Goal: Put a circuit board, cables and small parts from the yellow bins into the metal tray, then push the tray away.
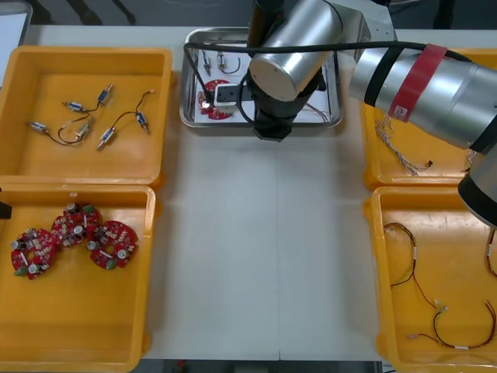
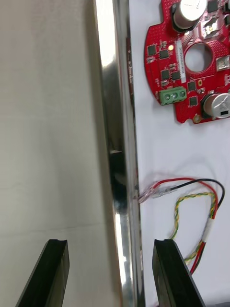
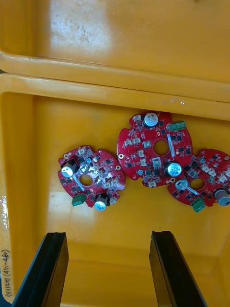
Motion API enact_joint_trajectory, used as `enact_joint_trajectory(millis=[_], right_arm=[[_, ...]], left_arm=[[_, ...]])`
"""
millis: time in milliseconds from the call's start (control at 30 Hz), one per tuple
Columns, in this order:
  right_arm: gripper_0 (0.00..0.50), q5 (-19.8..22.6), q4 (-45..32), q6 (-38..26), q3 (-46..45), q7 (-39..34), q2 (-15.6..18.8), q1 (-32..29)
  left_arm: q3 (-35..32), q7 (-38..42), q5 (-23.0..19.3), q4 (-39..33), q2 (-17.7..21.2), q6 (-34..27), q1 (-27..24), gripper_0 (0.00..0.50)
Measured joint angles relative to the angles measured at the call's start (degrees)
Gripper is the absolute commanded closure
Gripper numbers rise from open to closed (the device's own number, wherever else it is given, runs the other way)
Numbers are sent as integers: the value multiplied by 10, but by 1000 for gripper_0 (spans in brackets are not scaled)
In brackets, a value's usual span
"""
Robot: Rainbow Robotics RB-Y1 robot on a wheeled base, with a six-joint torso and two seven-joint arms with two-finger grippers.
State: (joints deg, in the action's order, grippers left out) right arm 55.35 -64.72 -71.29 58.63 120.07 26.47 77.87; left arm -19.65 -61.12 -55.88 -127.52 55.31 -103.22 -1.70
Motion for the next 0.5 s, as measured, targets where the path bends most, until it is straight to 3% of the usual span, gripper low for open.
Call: enact_joint_trajectory(millis=[267,500], right_arm=[[0,1,-96,-132,-65,0,0,-6],[0,-12,-232,-214,-133,-5,2,-55]], left_arm=[[0,0,0,0,0,0,0,0],[0,0,0,0,0,0,0,0]])
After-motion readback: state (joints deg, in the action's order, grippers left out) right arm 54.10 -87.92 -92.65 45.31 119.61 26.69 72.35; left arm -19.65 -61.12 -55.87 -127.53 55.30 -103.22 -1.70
